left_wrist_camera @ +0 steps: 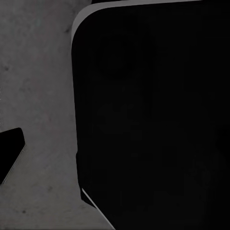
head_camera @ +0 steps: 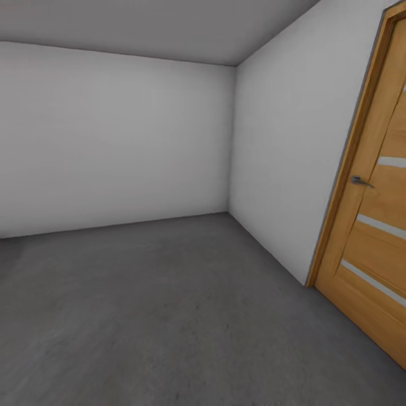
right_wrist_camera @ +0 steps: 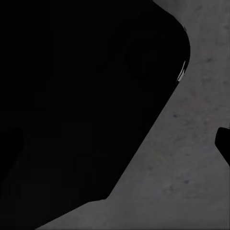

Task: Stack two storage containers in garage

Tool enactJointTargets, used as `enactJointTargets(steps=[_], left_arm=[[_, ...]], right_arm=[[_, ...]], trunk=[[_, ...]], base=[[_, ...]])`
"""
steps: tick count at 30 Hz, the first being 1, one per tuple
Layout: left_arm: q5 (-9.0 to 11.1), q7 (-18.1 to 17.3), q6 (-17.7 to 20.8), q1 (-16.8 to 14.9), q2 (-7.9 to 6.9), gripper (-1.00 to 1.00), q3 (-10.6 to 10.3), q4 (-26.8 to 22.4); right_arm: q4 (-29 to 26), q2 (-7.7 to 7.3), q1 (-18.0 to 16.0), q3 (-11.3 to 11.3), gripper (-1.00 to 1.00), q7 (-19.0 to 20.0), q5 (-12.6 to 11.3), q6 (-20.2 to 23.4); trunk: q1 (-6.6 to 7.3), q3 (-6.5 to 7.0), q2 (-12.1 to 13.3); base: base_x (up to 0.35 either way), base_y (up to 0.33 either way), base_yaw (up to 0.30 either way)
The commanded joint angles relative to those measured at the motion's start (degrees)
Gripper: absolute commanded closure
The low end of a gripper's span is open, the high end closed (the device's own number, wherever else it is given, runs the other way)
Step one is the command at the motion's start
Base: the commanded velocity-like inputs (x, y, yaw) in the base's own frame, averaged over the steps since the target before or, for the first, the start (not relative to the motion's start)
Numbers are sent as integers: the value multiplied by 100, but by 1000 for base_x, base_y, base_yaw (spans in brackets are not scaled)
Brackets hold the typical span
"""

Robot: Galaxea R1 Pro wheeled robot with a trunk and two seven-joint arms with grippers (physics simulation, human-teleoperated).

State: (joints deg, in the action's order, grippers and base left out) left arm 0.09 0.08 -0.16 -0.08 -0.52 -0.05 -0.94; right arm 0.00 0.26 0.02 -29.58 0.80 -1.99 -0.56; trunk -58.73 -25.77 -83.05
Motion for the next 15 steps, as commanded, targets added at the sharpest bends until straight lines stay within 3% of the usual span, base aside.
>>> enactJointTargets(steps=[1, 15], left_arm=[[1, 1, -2, -1, -1, -100, -2, -2], [0, 1, -2, -1, -1, -100, -3, -2]], right_arm=[[0, 0, -2, -22, -100, 8, -21, -6], [0, 0, -2, -22, -100, 8, -21, -6]], trunk=[[0, -4, -2], [0, -4, -2]], base=[[0, 0, -291], [0, 0, -292]])
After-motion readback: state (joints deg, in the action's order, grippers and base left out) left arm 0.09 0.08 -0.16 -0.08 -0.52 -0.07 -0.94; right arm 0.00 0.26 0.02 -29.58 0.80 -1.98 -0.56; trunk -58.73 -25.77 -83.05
